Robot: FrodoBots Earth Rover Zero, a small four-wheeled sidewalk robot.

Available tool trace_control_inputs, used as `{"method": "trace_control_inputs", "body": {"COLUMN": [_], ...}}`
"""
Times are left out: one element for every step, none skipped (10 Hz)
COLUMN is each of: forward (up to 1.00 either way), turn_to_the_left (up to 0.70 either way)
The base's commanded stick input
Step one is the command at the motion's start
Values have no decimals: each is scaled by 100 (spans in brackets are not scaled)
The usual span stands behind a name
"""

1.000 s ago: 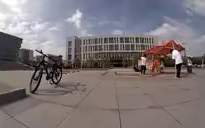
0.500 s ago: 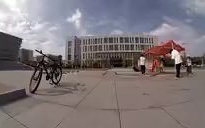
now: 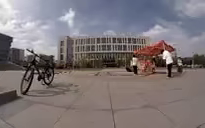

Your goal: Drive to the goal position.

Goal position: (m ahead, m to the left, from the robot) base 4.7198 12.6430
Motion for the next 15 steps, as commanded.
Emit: {"method": "trace_control_inputs", "body": {"forward": [0, 0, 0, 0, 0, 0, 0, 0, 0, 0, 0, 0, 0, 0, 0], "turn_to_the_left": [-100, -100, -100, -100, -100, -100, -100, -100, -100, -100, -100, -100, -100, -100, -100]}}
